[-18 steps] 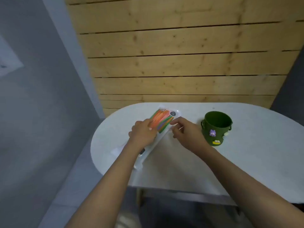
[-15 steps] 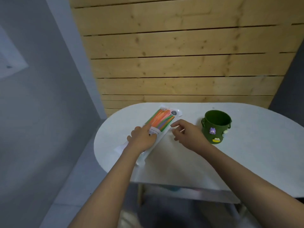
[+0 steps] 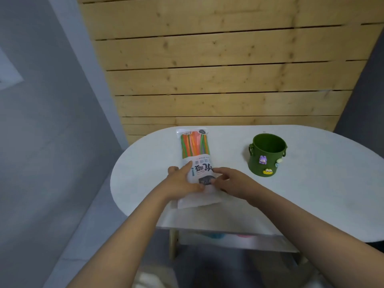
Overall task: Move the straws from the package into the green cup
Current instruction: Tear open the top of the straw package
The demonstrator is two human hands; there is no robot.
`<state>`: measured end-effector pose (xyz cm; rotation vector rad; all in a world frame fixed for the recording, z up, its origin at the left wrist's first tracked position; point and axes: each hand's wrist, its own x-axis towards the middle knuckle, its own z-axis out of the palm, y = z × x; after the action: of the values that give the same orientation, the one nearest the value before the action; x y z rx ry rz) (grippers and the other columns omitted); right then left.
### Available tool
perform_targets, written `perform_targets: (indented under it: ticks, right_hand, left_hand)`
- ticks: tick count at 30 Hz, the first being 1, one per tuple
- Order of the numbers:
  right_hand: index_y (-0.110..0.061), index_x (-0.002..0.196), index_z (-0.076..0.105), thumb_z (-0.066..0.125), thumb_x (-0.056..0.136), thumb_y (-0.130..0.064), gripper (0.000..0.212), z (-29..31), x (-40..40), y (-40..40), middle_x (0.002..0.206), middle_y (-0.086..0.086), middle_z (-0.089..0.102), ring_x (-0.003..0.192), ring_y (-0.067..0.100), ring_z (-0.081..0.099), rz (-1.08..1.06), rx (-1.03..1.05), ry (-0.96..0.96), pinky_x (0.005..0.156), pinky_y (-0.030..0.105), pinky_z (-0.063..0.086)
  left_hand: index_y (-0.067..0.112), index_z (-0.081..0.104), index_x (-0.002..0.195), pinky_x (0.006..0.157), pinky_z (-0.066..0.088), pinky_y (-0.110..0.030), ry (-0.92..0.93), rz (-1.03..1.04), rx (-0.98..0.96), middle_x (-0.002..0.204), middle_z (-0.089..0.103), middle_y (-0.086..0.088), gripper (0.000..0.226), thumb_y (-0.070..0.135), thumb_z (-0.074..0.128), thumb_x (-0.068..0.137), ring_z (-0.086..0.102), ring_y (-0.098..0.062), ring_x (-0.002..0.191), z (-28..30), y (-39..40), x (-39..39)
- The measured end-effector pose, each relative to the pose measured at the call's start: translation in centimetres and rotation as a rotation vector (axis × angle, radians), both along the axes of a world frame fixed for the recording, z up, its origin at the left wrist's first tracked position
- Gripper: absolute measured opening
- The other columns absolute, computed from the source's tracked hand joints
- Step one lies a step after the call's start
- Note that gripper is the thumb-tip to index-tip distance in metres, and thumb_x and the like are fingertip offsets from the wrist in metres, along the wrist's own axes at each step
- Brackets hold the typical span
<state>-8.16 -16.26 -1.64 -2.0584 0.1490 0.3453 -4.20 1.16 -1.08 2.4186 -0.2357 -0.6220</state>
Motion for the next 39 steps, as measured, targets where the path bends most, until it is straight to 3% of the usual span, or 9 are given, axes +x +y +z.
perform_targets:
  ticks: [3,5,8,12,16,18,22,27,39]
  right_hand:
    - [-0.026,0.138,0.044,0.062,0.089,-0.02,0.053,-0.1,0.4,-0.9,0.099,0.0,0.058,0.084,0.011,0.054,-0.026,0.083,0.003,0.065,0.014,0.041]
    - [-0.032,0.134,0.048,0.065,0.087,-0.02,0.051,-0.3,0.6,-1.4,0.103,0.0,0.062,0.08,0.012,0.055,-0.057,0.172,0.024,0.059,0.02,0.043]
    - [-0.034,0.129,0.054,0.068,0.085,-0.023,0.048,-0.6,0.7,-1.5,0.11,0.006,0.066,0.077,0.016,0.055,-0.117,0.265,-0.003,0.054,0.023,0.04]
    - [-0.026,0.127,0.058,0.069,0.084,-0.024,0.045,-0.7,0.9,-1.2,0.094,0.003,0.065,0.067,0.014,0.05,-0.227,0.369,-0.083,0.054,0.022,0.041]
    - [-0.019,0.128,0.055,0.069,0.083,-0.014,0.047,-0.6,1.2,-1.2,0.109,0.015,0.066,0.083,0.022,0.06,-0.221,0.57,-0.096,0.073,0.031,0.052]
    - [-0.021,0.124,0.056,0.068,0.082,-0.006,0.046,-0.5,1.1,-1.2,0.105,0.025,0.063,0.084,0.026,0.061,-0.219,0.591,-0.118,0.082,0.035,0.054]
    - [-0.018,0.125,0.053,0.066,0.082,0.002,0.05,-0.1,0.6,-1.1,0.103,0.02,0.067,0.083,0.02,0.066,-0.207,0.593,-0.191,0.08,0.027,0.057]
    - [-0.022,0.128,0.046,0.064,0.082,0.005,0.057,0.3,0.2,-0.9,0.102,0.013,0.07,0.087,0.018,0.066,-0.175,0.584,-0.243,0.079,0.023,0.056]
    - [-0.009,0.13,0.046,0.064,0.082,0.005,0.053,1.2,0.3,-0.3,0.086,0.015,0.066,0.078,0.024,0.066,-0.24,0.647,-0.253,0.067,0.021,0.059]
  left_hand:
    - [0.027,0.002,0.158,0.114,0.038,-0.038,-0.015,-0.076,-0.029,0.161,-0.002,-0.004,0.106,0.036,0.075,0.082,0.028,-0.028,0.146,-0.9,0.3,-0.9]
    - [0.025,0.009,0.158,0.119,0.031,-0.04,-0.098,-0.109,-0.033,0.162,-0.008,0.001,0.108,0.036,0.079,0.078,0.015,-0.026,0.152,-1.5,0.3,-1.4]
    - [0.022,0.037,0.151,0.118,0.035,-0.039,-0.242,-0.077,-0.107,0.16,0.012,0.003,0.093,0.033,0.084,0.072,0.021,-0.023,0.148,-1.6,0.0,-1.8]
    - [0.017,0.064,0.128,0.102,0.045,-0.024,-0.42,-0.07,-0.162,0.122,0.044,0.006,0.061,0.028,0.085,0.072,0.045,-0.017,0.126,-1.1,-0.3,-1.7]
    - [0.009,0.074,0.1,0.078,0.042,0.002,-0.522,-0.002,-0.253,0.109,0.051,0.007,0.022,0.017,0.078,0.08,0.05,-0.009,0.114,-1.0,-0.8,-1.6]
    - [0.007,0.076,0.093,0.075,0.041,0.005,-0.542,0.027,-0.272,0.108,0.054,0.005,0.015,0.015,0.077,0.081,0.051,-0.007,0.108,-1.1,-1.1,-1.5]
    - [0.007,0.078,0.089,0.076,0.041,0.001,-0.541,0.099,-0.321,0.11,0.054,0.005,0.014,0.016,0.079,0.079,0.05,-0.005,0.105,-0.8,-1.5,-1.7]
    - [0.008,0.078,0.089,0.089,0.05,-0.022,-0.534,0.154,-0.389,0.109,0.056,0.005,0.015,0.019,0.079,0.079,0.051,-0.008,0.108,-0.3,-1.7,-1.7]
    - [0.012,0.079,0.086,0.096,0.052,-0.032,-0.577,0.143,-0.363,0.122,0.061,0.004,0.011,0.022,0.078,0.08,0.054,-0.009,0.116,0.7,-1.6,-1.8]
